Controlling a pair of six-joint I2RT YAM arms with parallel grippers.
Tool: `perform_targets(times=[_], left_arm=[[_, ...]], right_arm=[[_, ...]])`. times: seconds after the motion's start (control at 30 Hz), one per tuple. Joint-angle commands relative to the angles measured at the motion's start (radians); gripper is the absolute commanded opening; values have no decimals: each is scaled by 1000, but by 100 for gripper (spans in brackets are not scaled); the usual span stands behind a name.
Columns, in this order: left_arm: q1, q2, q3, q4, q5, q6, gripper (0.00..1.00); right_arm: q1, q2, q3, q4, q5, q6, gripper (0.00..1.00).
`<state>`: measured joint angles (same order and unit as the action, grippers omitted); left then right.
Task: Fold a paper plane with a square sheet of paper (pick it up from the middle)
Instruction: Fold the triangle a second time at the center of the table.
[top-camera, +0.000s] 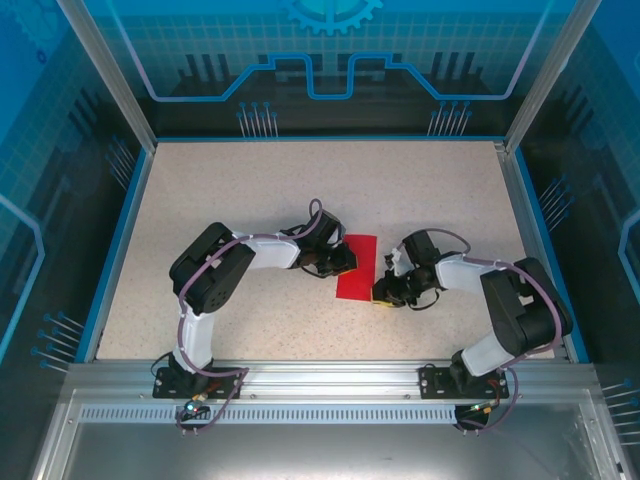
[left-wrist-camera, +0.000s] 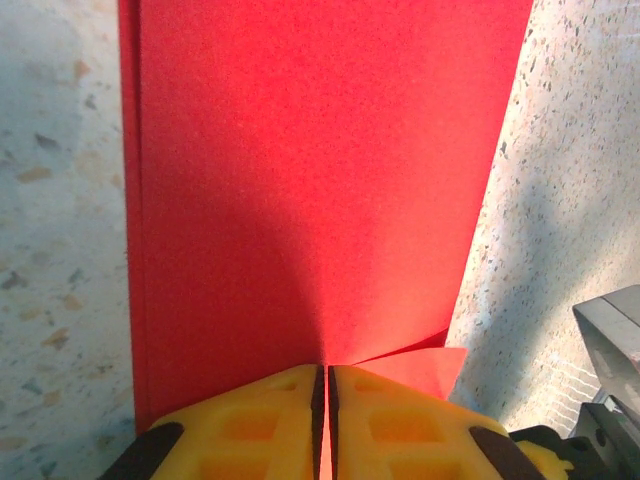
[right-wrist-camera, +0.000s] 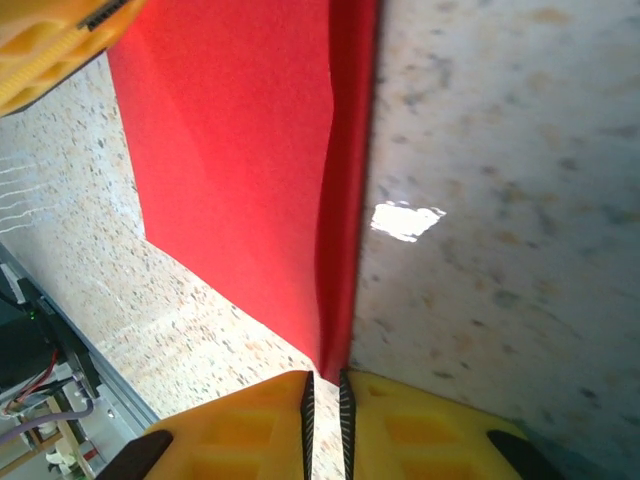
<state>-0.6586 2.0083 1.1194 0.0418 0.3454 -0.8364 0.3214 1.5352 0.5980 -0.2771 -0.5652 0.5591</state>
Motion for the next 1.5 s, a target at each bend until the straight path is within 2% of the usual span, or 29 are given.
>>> perform_targets(times=[0.0, 0.27, 0.5, 0.67, 0.97, 1.47], left_arm=[[1, 9, -4, -56, -25, 10, 15], [-1, -61, 33, -74, 0, 33, 23], [0, -119, 12, -65, 12, 39, 27], [-3, -140, -4, -57, 24, 44, 29], [-19, -98, 0, -63, 43, 52, 24], [-19, -15, 20, -134, -4, 62, 20]], right_arm=[[-41, -39, 8, -59, 8, -13, 19], [-67, 20, 96, -6, -10, 17, 33], [-66, 79, 129, 32, -24, 27, 37], [-66, 106, 140, 46, -39, 27, 37], [-66, 134, 132, 76, -53, 34, 33], [-67, 125, 125, 67, -16, 59, 33]])
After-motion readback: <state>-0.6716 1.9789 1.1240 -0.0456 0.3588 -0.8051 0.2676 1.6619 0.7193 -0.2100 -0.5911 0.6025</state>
